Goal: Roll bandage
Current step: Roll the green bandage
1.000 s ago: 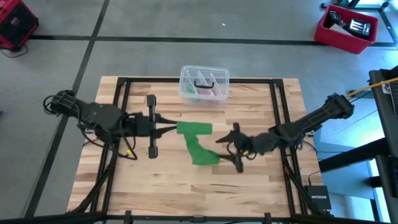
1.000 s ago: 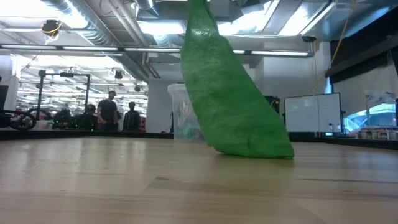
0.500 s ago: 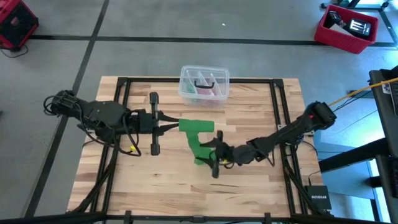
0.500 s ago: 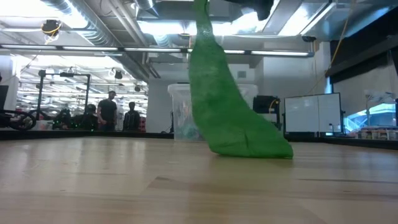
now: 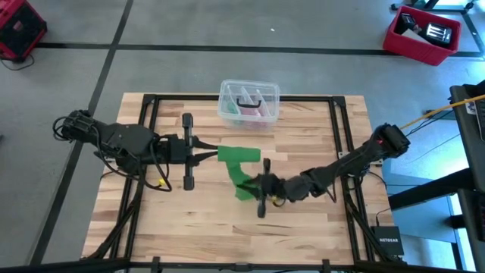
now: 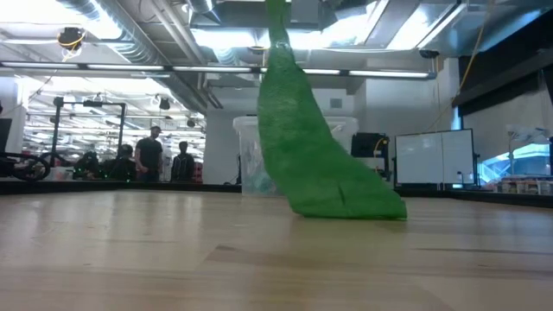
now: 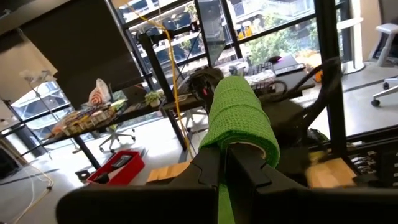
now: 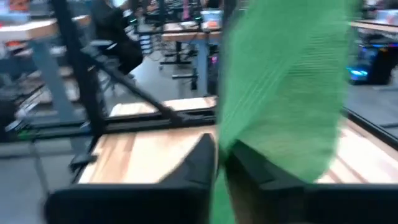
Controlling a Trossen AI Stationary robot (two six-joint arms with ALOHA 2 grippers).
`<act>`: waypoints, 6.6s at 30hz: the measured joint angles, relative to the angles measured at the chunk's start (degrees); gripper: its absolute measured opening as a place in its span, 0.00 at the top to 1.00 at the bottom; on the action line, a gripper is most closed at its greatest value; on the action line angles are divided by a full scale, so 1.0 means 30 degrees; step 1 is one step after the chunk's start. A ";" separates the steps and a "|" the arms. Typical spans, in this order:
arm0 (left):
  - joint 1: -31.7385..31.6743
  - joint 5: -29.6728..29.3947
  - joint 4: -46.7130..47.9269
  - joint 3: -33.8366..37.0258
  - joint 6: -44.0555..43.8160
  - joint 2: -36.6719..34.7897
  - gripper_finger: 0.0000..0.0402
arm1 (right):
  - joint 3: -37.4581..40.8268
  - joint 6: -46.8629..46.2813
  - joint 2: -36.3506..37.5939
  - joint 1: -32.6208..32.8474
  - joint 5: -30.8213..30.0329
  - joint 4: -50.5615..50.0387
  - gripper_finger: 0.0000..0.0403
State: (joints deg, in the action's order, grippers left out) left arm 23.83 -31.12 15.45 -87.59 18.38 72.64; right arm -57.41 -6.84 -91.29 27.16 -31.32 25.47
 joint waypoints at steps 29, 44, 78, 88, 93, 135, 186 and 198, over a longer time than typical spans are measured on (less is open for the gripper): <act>-0.0004 0.2699 -0.0907 -0.0007 0.0867 0.0721 1.00 | 0.0022 0.1133 0.1878 0.2504 -0.6757 -0.2461 0.84; -0.0286 0.0951 -0.7574 -0.0087 0.5092 0.0539 1.00 | 0.0007 -0.2659 0.6514 0.5134 -0.6238 -1.0705 0.37; -0.1326 0.2255 -0.6367 -0.0087 0.4523 0.0546 1.00 | 0.5122 -0.2071 0.3716 0.0991 -0.6068 -0.2575 0.44; -0.1370 0.2253 -0.6353 -0.0087 0.4530 0.0546 1.00 | 0.6961 0.0840 0.1466 -0.0356 -0.2973 0.7424 0.44; -0.1370 0.2247 -0.6364 -0.0087 0.4529 0.0546 1.00 | 0.6049 0.1580 0.0068 -0.1460 -0.2273 0.8132 0.44; -0.1345 0.0861 -0.4462 -0.0080 0.3143 -0.0846 1.00 | 0.4428 0.6429 0.1180 0.3589 -0.3382 0.5249 0.99; -0.3570 -0.3672 -0.1050 0.7147 0.5452 -0.1029 1.00 | -1.1481 1.0966 0.1126 0.8821 -0.7175 -0.5927 1.00; -0.3599 -0.4145 -1.0195 0.7155 0.5400 -0.4056 1.00 | -0.7632 0.4605 -0.0731 0.7885 -0.5746 -0.8685 1.00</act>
State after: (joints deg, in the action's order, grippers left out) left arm 13.04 -43.56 -15.14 -66.13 34.58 60.47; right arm -80.30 6.98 -93.48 50.82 -48.56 -0.58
